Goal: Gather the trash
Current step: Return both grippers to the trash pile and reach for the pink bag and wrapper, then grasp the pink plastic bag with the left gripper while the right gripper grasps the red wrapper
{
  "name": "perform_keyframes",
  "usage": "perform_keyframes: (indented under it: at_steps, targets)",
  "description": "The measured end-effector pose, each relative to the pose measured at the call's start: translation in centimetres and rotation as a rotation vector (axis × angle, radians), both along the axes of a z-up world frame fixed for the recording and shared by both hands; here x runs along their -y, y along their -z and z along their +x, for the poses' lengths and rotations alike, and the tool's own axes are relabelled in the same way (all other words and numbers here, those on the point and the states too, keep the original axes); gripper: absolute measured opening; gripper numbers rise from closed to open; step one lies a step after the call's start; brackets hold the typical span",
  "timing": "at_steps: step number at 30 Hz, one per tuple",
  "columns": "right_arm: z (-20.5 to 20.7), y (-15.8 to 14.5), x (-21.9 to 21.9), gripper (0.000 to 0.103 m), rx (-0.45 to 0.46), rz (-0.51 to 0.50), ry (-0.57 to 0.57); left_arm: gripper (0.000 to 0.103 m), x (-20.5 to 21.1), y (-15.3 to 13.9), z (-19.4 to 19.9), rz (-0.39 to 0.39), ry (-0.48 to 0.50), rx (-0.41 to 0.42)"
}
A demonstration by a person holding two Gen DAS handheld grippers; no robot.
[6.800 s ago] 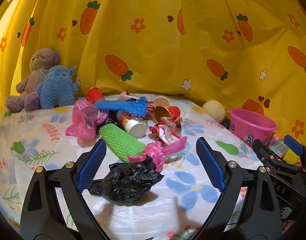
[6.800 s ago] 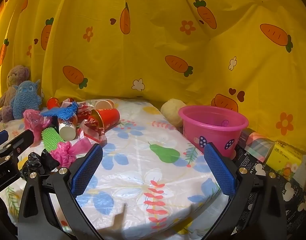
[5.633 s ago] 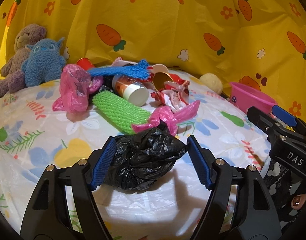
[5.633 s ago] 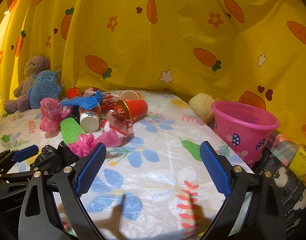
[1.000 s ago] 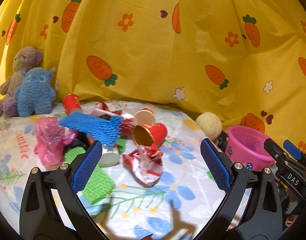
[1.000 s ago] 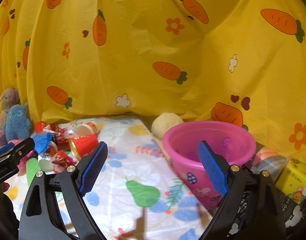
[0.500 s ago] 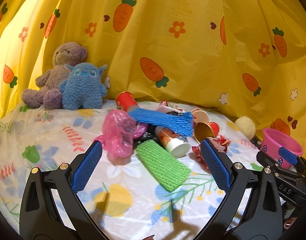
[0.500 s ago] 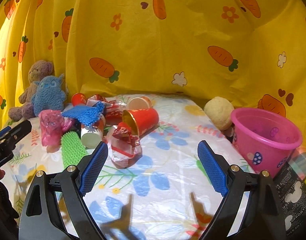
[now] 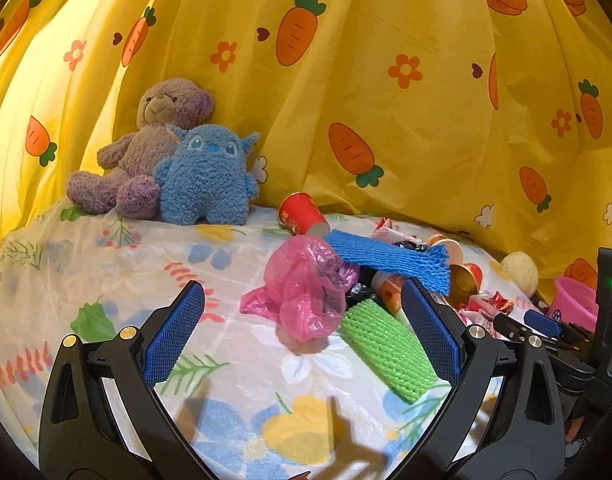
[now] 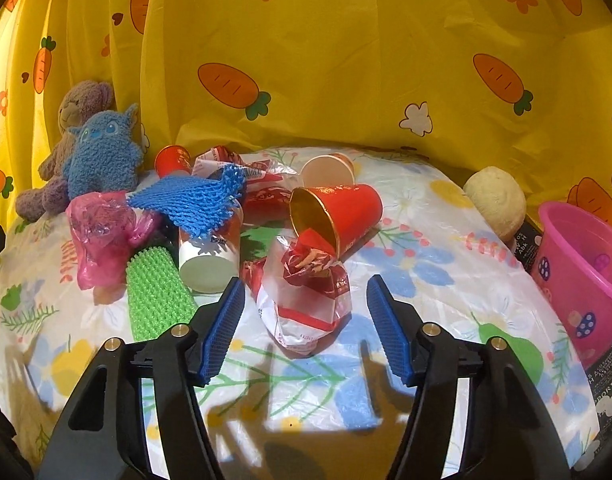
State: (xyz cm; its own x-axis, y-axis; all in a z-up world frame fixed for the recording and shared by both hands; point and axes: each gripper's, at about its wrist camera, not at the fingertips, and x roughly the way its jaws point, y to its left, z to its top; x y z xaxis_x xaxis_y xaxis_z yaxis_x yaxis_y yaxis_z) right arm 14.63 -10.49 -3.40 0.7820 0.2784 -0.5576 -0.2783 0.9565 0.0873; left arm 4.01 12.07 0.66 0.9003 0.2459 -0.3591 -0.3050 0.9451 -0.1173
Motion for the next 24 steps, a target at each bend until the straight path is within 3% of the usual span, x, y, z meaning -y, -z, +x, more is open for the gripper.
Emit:
perform_keyframes:
  at_steps: [7, 9, 10, 15, 18, 24]
  targets:
    - [1.9, 0.9, -0.5, 0.027, -0.049, -0.021, 0.016, 0.097, -0.9, 0.6, 2.1, -0.032, 0.045, -0.036]
    - [2.1, 1.0, -0.3, 0.023, -0.048, -0.021, 0.013, 0.096, -1.5, 0.8, 3.1, -0.058, 0.053, -0.054]
    - [2.1, 1.0, -0.3, 0.012, -0.042, -0.025, 0.012, 0.094, -1.8, 0.9, 3.6, -0.072, 0.056, -0.063]
    - [1.7, 1.1, 0.3, 0.008, -0.028, -0.018, 0.003, 0.089, -3.0, 1.4, 5.8, -0.122, 0.064, -0.095]
    - [1.1, 0.9, 0.9, 0.007, -0.011, 0.004, 0.002, 0.081, -3.0, 1.9, 7.3, -0.110, 0.071, -0.130]
    - [-0.9, 0.0, 2.1, 0.007, 0.045, 0.028, -0.003, 0.057, -3.4, 3.5, 9.3, -0.157, 0.115, -0.203]
